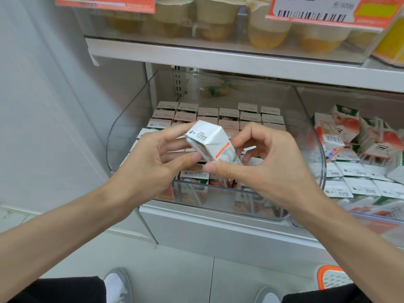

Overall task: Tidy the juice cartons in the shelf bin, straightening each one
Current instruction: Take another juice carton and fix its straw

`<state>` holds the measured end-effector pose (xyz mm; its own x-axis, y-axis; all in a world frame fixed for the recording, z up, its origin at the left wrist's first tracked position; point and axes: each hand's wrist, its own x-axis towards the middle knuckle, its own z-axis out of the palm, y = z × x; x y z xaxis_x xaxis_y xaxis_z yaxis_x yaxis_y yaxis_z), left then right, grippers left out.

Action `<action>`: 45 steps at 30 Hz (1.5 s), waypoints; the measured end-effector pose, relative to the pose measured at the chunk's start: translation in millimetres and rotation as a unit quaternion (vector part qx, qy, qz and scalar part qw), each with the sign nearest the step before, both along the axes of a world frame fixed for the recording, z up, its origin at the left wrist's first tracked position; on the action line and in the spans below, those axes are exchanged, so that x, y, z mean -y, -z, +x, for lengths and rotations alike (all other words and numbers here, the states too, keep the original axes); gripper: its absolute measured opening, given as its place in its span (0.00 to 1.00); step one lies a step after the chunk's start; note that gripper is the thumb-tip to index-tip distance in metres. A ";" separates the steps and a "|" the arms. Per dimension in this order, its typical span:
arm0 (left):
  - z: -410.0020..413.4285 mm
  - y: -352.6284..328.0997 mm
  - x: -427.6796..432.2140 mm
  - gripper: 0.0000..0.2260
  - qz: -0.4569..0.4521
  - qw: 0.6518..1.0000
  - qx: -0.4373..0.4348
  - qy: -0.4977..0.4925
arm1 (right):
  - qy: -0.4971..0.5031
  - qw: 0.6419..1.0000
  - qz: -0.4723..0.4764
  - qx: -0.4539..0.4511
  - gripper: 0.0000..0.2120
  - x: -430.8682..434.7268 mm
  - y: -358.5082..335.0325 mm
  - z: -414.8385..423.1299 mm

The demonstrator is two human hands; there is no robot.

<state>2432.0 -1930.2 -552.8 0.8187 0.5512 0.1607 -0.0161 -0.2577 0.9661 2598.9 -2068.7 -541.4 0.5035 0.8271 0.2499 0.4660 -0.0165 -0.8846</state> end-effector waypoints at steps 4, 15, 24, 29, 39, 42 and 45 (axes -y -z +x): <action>0.9 -1.7 2.6 0.20 -0.017 1.000 -0.004 0.007 | -0.008 1.000 -0.006 0.023 0.23 -1.7 3.6 -1.8; -4.8 -10.3 -1.2 0.23 0.085 0.994 -0.026 -0.061 | -0.060 0.993 -0.011 -0.098 0.18 -4.9 10.8 15.5; -3.6 -8.5 0.4 0.22 0.115 0.991 -0.012 -0.062 | -0.122 0.969 -0.034 -0.214 0.22 -5.4 3.2 6.1; -1.5 -6.4 -1.3 0.22 0.110 0.993 -0.018 -0.048 | -0.085 0.975 -0.009 -0.206 0.21 -1.5 -2.1 9.2; 6.4 2.2 -1.3 0.22 0.145 0.988 -0.053 -0.007 | -0.053 0.994 -0.053 -0.074 0.17 13.4 -8.3 15.3; 8.2 2.9 -1.3 0.23 0.175 0.982 -0.064 0.007 | -0.057 0.995 -0.062 -0.054 0.17 17.8 -11.9 19.7; 4.3 4.1 -12.0 0.30 0.308 0.936 -0.167 0.023 | -0.079 0.994 -0.079 -0.016 0.17 21.5 -13.8 23.8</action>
